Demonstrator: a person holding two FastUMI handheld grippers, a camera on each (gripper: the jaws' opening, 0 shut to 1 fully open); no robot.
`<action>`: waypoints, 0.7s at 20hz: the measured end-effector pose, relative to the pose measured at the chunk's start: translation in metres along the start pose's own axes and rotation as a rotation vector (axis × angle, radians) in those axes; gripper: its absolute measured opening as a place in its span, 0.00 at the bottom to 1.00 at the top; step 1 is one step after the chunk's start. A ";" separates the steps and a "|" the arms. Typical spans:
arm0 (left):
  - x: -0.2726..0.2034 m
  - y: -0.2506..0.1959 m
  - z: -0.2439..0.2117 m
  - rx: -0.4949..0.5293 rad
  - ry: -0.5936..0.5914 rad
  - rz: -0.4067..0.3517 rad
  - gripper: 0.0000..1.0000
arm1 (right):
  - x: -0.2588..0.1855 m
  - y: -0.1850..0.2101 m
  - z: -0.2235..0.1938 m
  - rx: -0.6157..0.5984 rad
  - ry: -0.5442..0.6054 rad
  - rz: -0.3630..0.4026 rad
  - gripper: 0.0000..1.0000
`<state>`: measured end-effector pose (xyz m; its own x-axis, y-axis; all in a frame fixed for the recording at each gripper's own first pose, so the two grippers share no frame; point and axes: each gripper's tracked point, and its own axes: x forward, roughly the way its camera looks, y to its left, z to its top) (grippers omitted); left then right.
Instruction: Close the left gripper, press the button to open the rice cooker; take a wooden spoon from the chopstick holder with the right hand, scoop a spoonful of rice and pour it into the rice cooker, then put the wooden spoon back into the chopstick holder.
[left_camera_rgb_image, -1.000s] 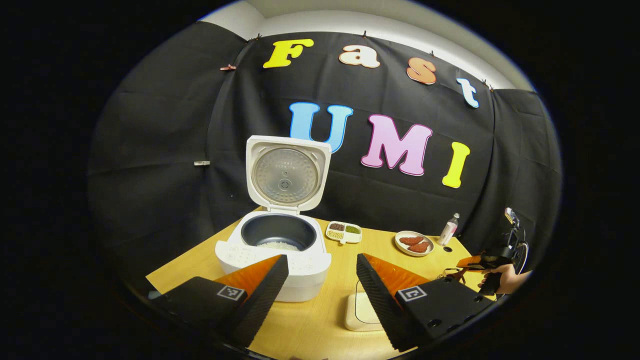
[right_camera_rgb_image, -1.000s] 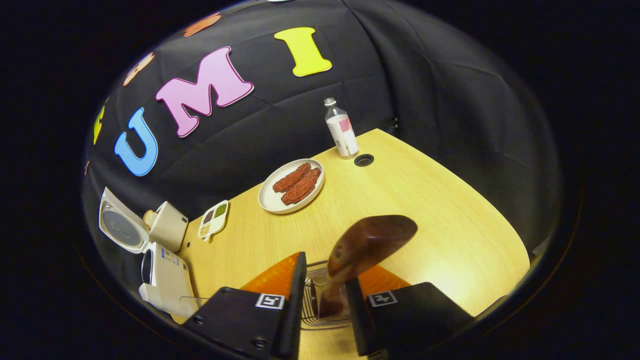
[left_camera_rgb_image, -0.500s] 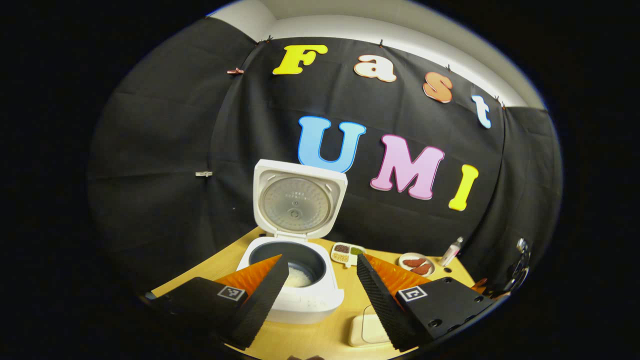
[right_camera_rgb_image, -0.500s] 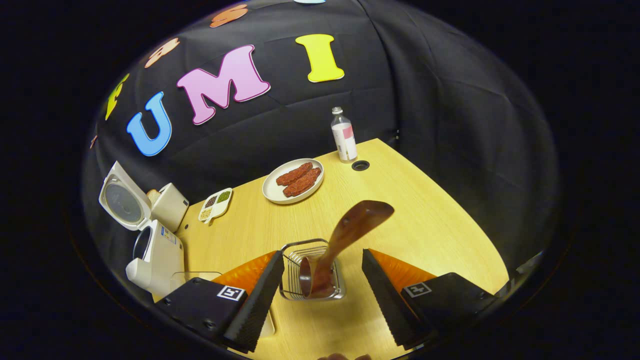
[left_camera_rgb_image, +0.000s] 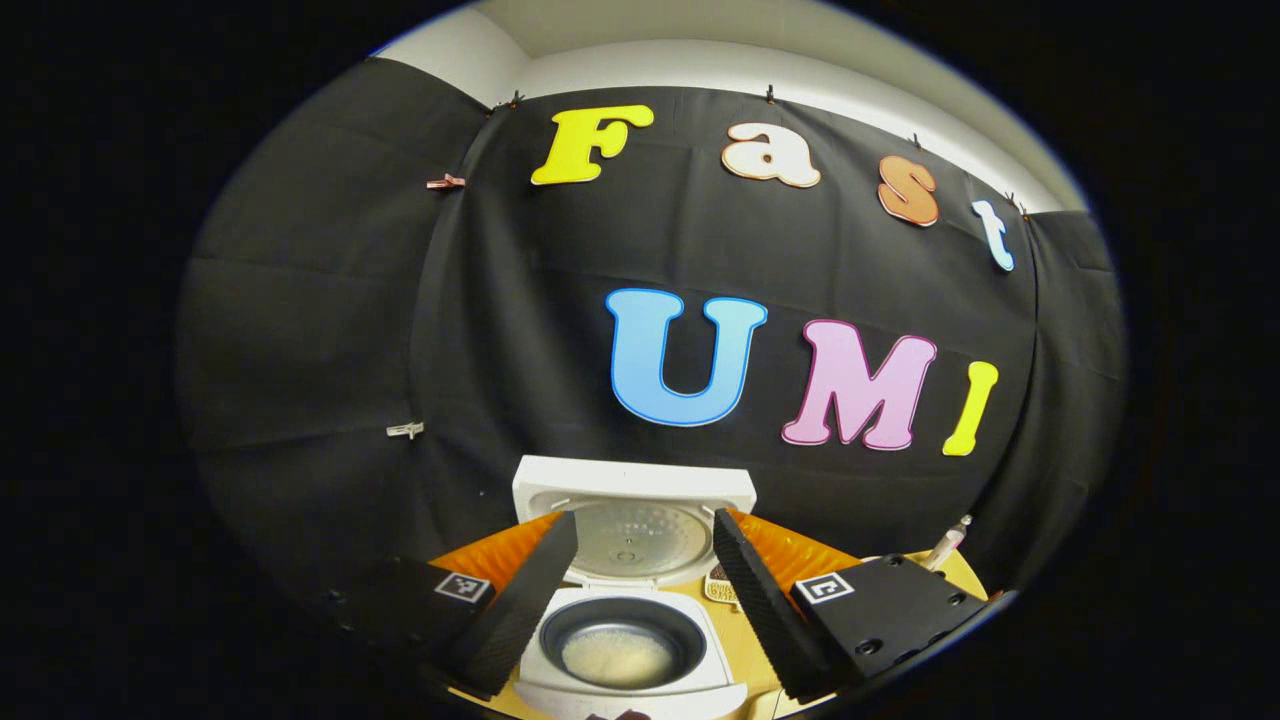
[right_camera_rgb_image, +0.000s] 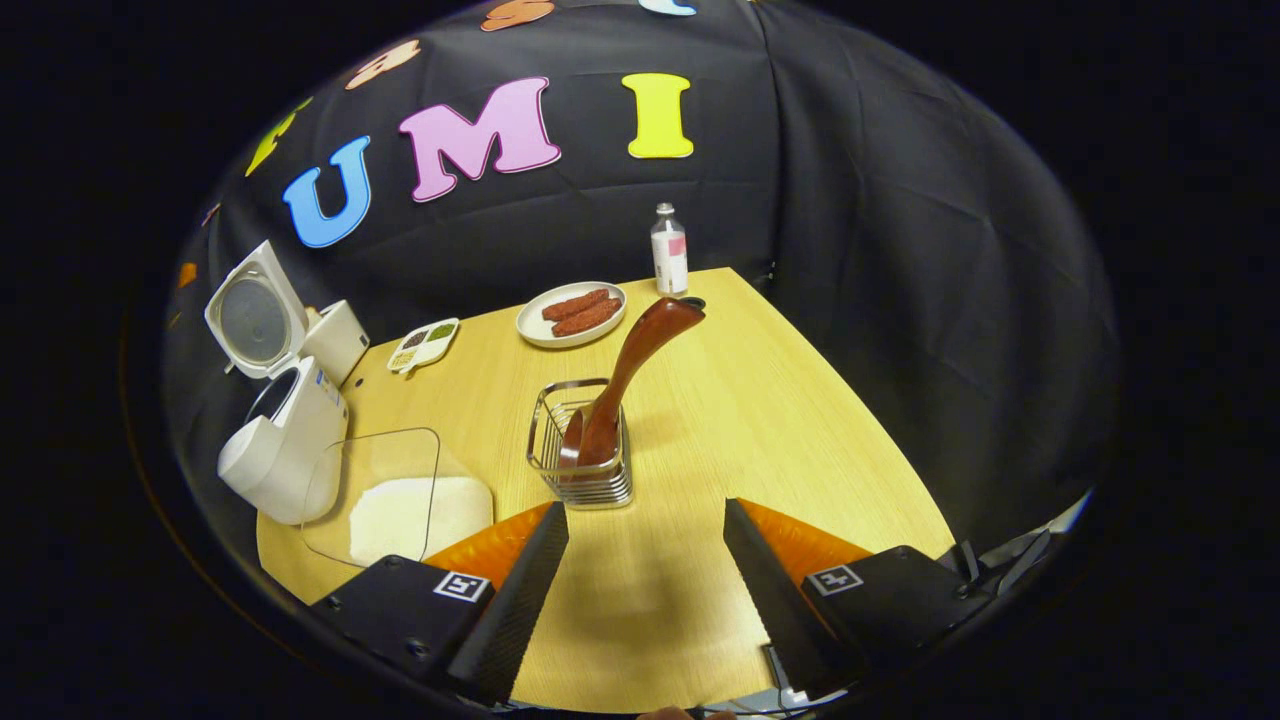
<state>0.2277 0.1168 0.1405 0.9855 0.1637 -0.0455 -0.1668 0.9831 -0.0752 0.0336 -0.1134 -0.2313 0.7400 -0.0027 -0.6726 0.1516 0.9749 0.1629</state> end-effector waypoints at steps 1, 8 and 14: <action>0.012 0.003 0.007 0.000 -0.009 0.000 0.95 | -0.005 0.002 0.000 -0.005 -0.004 0.002 0.99; 0.095 0.021 0.041 -0.013 -0.005 -0.016 0.95 | -0.026 0.019 0.005 -0.040 -0.023 0.019 0.99; 0.174 0.036 0.019 -0.027 0.122 -0.020 0.95 | -0.039 0.033 -0.005 -0.088 -0.016 0.036 0.99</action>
<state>0.3936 0.1827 0.1490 0.9775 0.1313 -0.1648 -0.1495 0.9833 -0.1038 0.0064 -0.0801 -0.2039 0.7543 0.0298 -0.6559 0.0674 0.9902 0.1225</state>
